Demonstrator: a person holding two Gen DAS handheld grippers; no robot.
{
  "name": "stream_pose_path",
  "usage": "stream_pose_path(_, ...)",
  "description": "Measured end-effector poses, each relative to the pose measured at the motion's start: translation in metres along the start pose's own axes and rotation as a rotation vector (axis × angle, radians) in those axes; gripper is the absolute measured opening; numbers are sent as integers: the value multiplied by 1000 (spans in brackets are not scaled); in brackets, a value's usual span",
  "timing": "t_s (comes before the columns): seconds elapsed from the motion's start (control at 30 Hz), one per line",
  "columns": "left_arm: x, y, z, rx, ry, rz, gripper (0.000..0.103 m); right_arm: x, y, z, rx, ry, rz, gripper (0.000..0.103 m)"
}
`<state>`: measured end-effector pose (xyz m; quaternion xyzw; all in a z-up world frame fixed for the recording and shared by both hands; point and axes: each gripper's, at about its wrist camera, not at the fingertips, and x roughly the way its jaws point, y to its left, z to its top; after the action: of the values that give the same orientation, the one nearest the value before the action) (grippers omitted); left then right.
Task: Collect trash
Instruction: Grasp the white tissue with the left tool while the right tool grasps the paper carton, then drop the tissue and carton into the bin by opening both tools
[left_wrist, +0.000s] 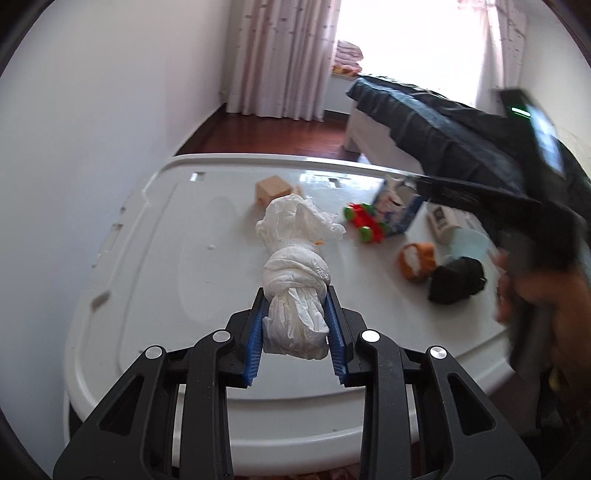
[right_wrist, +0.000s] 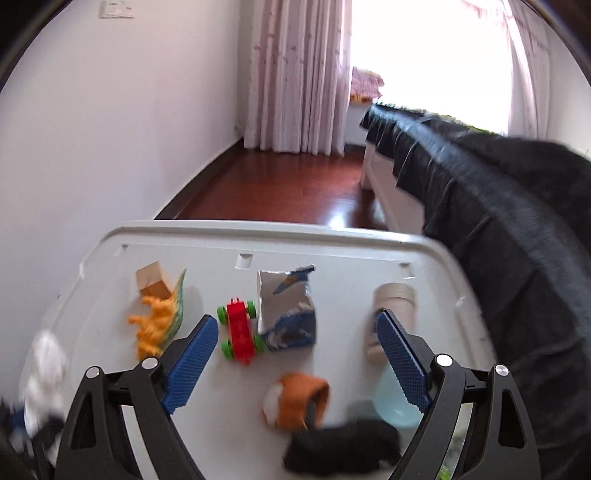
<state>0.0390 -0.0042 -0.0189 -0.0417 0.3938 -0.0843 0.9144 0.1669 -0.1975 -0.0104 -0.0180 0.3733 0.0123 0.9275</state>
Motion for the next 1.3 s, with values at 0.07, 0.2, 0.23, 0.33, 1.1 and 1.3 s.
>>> stream_pose_path(0.07, 1, -4, 1, -2, 2, -25, 29, 22, 4, 7, -1, 38, 6, 86)
stream_pose_path(0.2, 0, -10, 1, 2, -4, -46, 29, 59, 14, 15, -26, 99, 0, 79)
stream_pose_path(0.23, -1, -11, 1, 4, -4, -51, 29, 67, 16, 16, -33, 114, -2, 69)
stream_pose_path(0.33, -1, -12, 0, -3, -3, -58, 29, 93, 19, 17, -57, 186, -37, 47)
stream_pose_path(1.1, -50, -24, -43, 16, -14, -126, 30, -127, 13, -101, -51, 81, 126, 47)
stream_pose_path(1.3, -70, -16, -103, -9, 68, -106, 30, -159, 17, -198, -19, 240, 164, 47)
